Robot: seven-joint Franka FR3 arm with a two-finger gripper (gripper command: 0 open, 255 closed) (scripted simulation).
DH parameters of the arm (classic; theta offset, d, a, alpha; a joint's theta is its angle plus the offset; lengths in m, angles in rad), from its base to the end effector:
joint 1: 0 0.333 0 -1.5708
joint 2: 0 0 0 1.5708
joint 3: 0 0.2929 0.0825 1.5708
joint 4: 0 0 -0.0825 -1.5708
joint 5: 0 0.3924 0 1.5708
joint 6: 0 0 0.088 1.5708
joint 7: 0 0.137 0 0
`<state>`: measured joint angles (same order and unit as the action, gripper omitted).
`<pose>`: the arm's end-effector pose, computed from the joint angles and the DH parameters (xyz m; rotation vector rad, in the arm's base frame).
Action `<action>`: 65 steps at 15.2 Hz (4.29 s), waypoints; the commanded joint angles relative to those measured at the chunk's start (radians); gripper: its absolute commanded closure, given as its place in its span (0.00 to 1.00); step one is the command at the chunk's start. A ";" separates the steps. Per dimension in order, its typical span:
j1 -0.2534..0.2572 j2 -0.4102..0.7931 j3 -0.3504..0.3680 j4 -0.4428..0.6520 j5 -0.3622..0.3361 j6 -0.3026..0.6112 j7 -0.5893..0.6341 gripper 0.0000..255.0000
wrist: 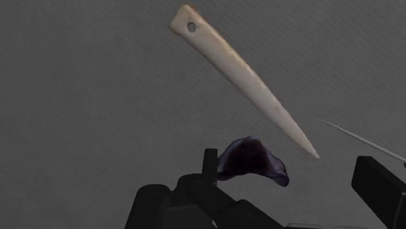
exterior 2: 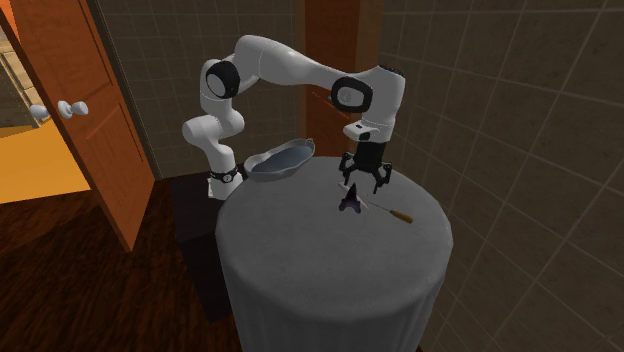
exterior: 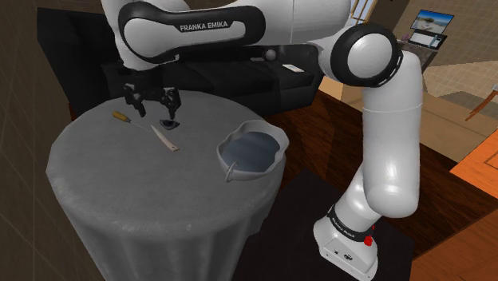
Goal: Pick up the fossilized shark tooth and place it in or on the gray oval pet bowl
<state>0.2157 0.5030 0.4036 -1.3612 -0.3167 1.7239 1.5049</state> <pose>0.5987 0.3281 0.3884 2.7247 -1.2444 0.0807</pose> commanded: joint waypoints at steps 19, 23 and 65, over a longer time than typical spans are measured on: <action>0.030 0.035 -0.028 -0.010 0.006 -0.040 0.167 1.00; 0.030 0.035 -0.028 -0.010 0.006 -0.040 0.167 1.00; -0.023 -0.130 0.009 0.170 0.104 -0.328 0.043 0.00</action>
<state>0.2341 0.4074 0.4071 -1.1293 -0.2536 1.3378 1.5869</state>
